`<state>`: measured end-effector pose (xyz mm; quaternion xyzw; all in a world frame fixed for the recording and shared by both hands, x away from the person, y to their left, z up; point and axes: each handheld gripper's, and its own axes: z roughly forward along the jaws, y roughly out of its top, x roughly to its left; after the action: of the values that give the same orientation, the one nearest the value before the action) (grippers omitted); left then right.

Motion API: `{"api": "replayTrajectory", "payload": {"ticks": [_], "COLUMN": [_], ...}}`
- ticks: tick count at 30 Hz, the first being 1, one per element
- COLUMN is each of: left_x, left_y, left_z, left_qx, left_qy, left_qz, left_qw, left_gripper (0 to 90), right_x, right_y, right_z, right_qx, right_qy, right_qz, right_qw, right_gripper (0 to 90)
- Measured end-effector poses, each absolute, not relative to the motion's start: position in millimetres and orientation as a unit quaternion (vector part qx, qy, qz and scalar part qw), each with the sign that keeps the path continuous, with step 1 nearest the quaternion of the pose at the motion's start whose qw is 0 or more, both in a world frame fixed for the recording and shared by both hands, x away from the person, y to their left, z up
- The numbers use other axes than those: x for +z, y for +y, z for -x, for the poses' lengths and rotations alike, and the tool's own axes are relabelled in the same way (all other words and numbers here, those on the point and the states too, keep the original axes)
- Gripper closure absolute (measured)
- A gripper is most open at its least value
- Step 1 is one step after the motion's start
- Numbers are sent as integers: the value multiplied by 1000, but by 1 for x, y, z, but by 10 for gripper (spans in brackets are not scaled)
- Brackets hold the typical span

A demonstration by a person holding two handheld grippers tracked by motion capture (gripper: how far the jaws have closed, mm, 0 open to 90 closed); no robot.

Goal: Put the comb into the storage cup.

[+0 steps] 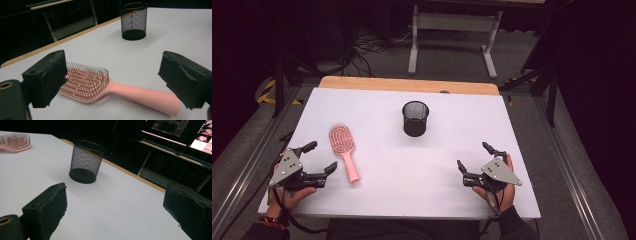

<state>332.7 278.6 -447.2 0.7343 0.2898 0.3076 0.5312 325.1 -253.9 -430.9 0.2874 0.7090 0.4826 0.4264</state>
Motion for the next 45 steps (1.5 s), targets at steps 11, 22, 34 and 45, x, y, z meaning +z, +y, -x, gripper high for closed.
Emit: {"api": "replayTrajectory", "payload": {"ticks": [11,22,34,45], "left_x": [-448,-448,-464,-467], "left_y": [274,254,223,223], "left_z": [-336,-348,-366,-368], "left_qx": [287,222,170,158], "left_qy": [272,213,201,206], "left_qz": [-750,-807,-865,-876], "left_qw": [530,504,427,406], "left_gripper": [261,895,898,898], "right_x": [-436,-443,-448,-450], "right_y": [-252,-246,-243,-242], "right_z": [-330,-337,-339,-341], "right_qx": [473,462,449,435], "right_qy": [718,738,755,762], "right_qz": [-294,-287,-283,-286], "right_qw": [417,399,386,386], "right_gripper": [72,73,71,76]}}
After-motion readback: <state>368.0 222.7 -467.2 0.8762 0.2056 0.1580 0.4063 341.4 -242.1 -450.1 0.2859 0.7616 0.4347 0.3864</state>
